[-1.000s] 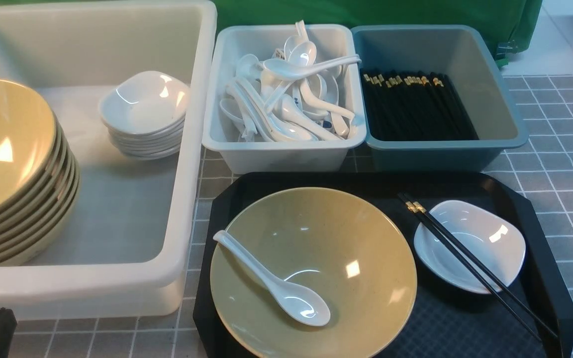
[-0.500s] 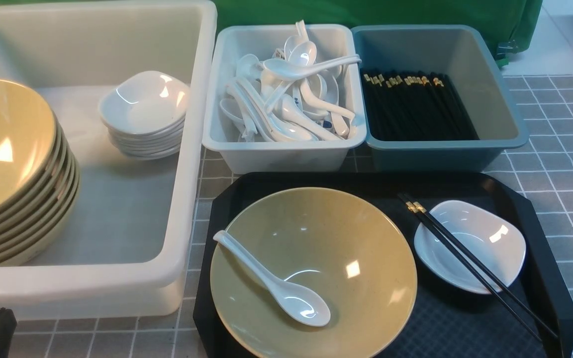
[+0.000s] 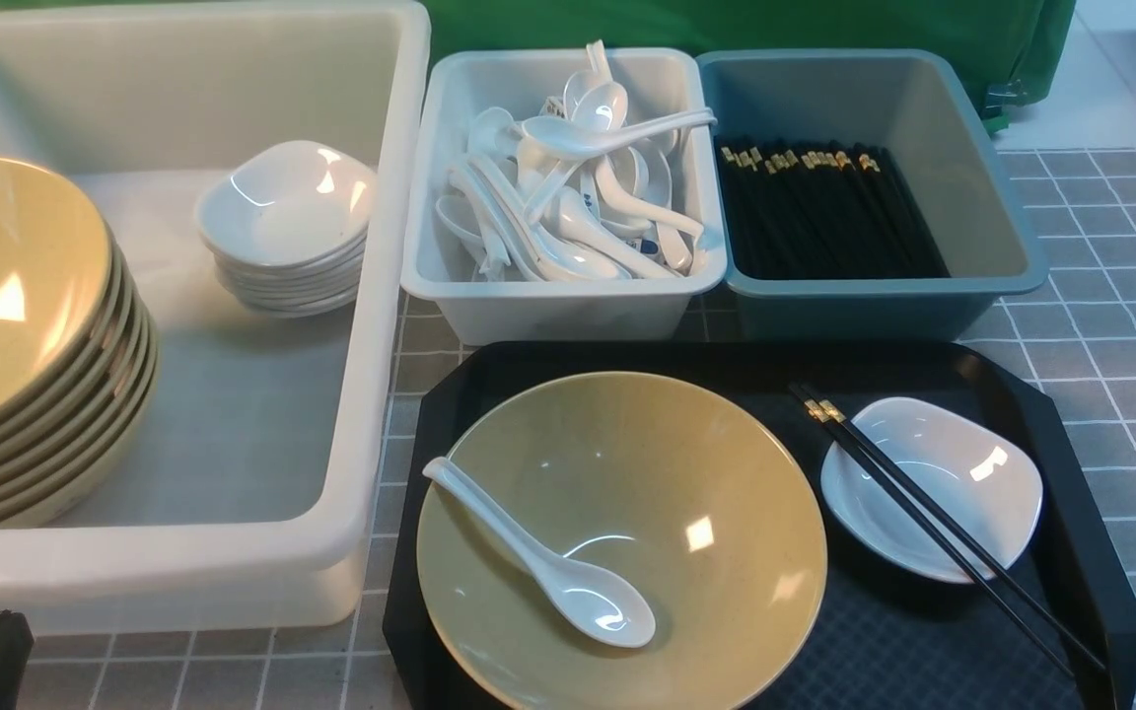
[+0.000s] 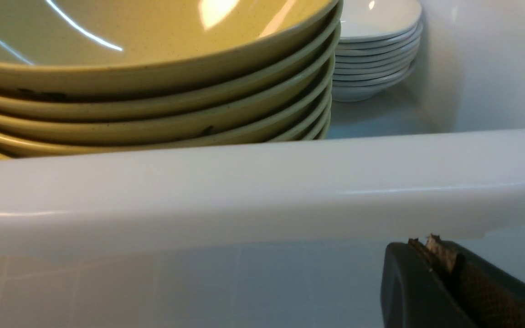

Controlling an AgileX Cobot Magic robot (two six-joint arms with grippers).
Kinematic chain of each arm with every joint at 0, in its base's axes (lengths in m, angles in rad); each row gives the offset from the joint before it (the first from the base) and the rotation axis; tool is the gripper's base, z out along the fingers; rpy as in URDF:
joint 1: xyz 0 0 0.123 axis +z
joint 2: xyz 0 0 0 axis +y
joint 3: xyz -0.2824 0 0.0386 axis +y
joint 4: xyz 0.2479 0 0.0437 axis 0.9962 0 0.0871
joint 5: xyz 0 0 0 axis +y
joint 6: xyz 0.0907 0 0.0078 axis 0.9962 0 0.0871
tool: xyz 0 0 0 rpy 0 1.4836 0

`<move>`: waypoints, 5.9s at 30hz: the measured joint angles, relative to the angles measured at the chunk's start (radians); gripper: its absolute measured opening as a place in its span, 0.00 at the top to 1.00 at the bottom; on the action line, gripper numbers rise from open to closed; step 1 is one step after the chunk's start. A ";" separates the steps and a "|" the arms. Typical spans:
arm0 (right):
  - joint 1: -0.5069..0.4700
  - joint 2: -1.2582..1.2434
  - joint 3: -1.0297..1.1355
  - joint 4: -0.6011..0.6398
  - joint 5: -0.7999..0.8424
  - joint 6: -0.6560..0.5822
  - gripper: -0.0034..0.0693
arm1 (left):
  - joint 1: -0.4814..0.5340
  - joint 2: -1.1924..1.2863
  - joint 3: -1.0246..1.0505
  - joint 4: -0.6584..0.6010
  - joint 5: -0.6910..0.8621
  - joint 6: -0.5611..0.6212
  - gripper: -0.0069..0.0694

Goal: On grey table put chopsticks spoon bowls plates into blue grey white boxes.

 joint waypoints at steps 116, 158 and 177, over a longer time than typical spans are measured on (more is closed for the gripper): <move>0.422 1.737 -1.182 0.134 0.555 -0.366 0.73 | -0.768 1.406 -1.229 -0.119 0.762 0.273 0.92; 0.231 2.130 -1.980 0.264 0.439 -0.226 0.33 | -0.472 1.396 -1.522 -0.253 0.658 0.416 0.92; 0.630 1.660 -1.629 0.406 0.891 -0.598 0.29 | -0.472 0.748 -0.809 -0.175 0.651 0.310 0.92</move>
